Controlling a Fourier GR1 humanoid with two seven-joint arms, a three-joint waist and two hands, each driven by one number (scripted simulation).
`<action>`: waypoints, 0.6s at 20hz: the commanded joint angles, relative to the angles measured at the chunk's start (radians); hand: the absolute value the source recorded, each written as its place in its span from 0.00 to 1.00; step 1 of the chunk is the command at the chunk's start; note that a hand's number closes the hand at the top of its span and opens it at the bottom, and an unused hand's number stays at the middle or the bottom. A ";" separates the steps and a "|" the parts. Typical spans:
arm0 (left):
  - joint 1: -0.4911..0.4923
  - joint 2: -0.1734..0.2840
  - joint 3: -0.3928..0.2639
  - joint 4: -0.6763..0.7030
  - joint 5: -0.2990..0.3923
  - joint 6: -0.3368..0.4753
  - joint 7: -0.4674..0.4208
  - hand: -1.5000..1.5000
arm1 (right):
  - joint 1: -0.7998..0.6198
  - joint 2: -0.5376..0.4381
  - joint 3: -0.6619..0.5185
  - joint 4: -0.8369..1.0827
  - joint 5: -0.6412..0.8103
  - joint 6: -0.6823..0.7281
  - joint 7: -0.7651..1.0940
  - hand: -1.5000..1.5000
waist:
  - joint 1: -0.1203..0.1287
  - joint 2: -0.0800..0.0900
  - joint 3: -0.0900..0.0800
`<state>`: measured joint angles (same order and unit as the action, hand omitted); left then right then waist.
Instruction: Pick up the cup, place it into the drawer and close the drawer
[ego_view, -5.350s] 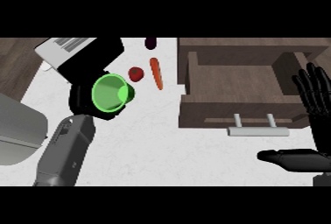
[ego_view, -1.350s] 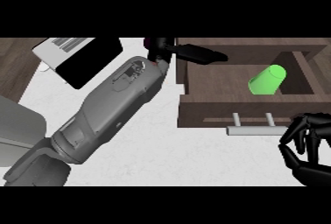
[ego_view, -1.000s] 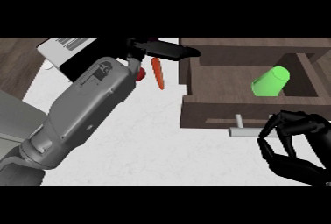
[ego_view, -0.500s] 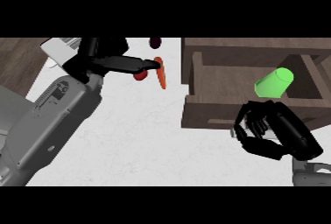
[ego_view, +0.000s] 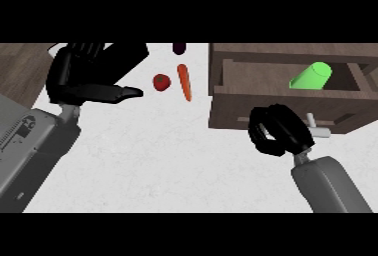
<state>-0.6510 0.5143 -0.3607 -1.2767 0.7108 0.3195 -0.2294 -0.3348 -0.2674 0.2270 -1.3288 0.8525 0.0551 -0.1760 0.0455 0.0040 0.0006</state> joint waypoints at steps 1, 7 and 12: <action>0.088 0.040 0.037 -0.073 -0.005 -0.037 0.000 0.00 | -0.120 0.033 -0.017 0.277 0.058 -0.094 -0.093 1.00 | -0.012 0.000 0.000; 0.176 0.089 0.099 -0.112 0.010 -0.105 0.001 0.00 | -0.323 0.110 -0.090 0.647 0.076 -0.216 -0.159 1.00 | -0.003 0.006 0.001; 0.218 0.091 0.108 -0.152 0.003 -0.119 -0.010 0.00 | -0.493 0.019 -0.203 0.852 0.011 -0.147 -0.251 1.00 | 0.019 0.012 0.002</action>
<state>-0.4729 0.5891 -0.2617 -1.3771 0.7167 0.2126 -0.2483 -0.7237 -0.2080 0.0910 -0.6506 0.8918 -0.1120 -0.3697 0.0527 0.0068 -0.0019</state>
